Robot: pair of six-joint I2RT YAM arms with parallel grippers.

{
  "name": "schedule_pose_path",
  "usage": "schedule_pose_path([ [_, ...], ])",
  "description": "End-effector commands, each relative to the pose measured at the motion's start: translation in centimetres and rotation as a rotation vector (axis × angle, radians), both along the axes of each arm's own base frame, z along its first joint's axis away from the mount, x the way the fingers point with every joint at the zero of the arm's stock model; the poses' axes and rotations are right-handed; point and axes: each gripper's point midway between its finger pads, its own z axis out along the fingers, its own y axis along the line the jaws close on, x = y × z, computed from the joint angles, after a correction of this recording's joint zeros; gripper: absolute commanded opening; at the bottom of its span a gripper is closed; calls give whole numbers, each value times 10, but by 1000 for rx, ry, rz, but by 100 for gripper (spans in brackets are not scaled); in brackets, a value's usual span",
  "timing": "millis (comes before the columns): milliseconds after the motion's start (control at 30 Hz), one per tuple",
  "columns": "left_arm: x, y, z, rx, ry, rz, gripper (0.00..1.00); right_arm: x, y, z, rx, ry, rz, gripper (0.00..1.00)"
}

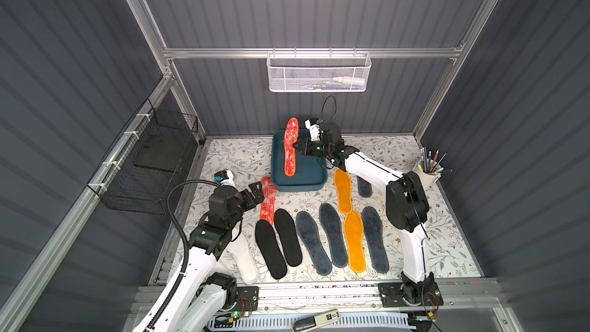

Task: Put the insoles into the storage box
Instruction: Place the insole in the storage box.

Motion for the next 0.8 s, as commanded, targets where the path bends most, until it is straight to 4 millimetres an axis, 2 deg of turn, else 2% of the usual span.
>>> schedule_pose_path([
  [0,-20,20,-22,90,91,59,100,9,4,-13,-38,11,17,0],
  [333,-22,24,-21,104,103,73,100,40,16,-66,-123,66,8,0],
  [767,-20,25,-23,104,119,84,100,54,22,-123,-190,129,2,0],
])
